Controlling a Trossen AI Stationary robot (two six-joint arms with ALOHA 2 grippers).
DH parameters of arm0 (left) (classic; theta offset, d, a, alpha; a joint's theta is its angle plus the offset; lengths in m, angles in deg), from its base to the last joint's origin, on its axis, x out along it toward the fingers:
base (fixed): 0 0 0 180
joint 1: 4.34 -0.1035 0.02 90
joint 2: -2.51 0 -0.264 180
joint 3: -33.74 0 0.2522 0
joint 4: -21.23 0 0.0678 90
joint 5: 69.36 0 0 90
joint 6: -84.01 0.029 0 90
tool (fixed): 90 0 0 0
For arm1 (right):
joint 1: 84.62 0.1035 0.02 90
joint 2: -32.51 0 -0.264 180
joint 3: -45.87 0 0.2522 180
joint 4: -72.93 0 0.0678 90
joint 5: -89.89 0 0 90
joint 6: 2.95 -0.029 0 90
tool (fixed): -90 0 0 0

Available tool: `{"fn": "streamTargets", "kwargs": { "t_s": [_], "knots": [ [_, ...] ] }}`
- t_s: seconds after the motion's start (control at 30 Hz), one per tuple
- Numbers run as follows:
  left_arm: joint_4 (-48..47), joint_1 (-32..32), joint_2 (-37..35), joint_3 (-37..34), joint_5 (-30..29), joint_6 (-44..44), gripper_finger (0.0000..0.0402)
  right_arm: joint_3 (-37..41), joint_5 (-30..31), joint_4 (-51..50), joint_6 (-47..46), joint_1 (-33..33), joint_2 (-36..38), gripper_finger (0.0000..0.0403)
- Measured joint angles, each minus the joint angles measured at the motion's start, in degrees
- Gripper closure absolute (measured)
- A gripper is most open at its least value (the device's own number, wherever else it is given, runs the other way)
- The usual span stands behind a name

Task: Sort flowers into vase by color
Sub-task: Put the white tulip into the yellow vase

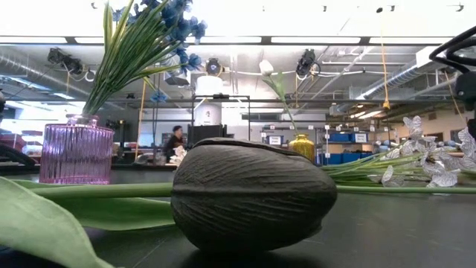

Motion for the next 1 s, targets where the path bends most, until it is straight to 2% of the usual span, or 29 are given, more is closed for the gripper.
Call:
{"fn": "streamTargets", "kwargs": {
  "t_s": [0.13, 0.73, 1.0],
  "knots": [
    [0.0, 0.0, 0.0, 0.0, 0.0, 0.0, 0.0184, 0.0, 1.5, -0.1, 0.6, 0.0, 0.0, 0.0395],
    [0.0, 0.0, 0.0, 0.0, 0.0, 0.1, 0.0184, 0.0, 4.9, -0.5, 2.4, -1.2, 1.1, 0.0395],
    [1.0, 0.0, 0.0, 0.0, 0.0, 0.3, 0.0184, 0.0, 13.2, -1.0, 5.1, -3.3, 9.1, 0.0395]
  ]
}}
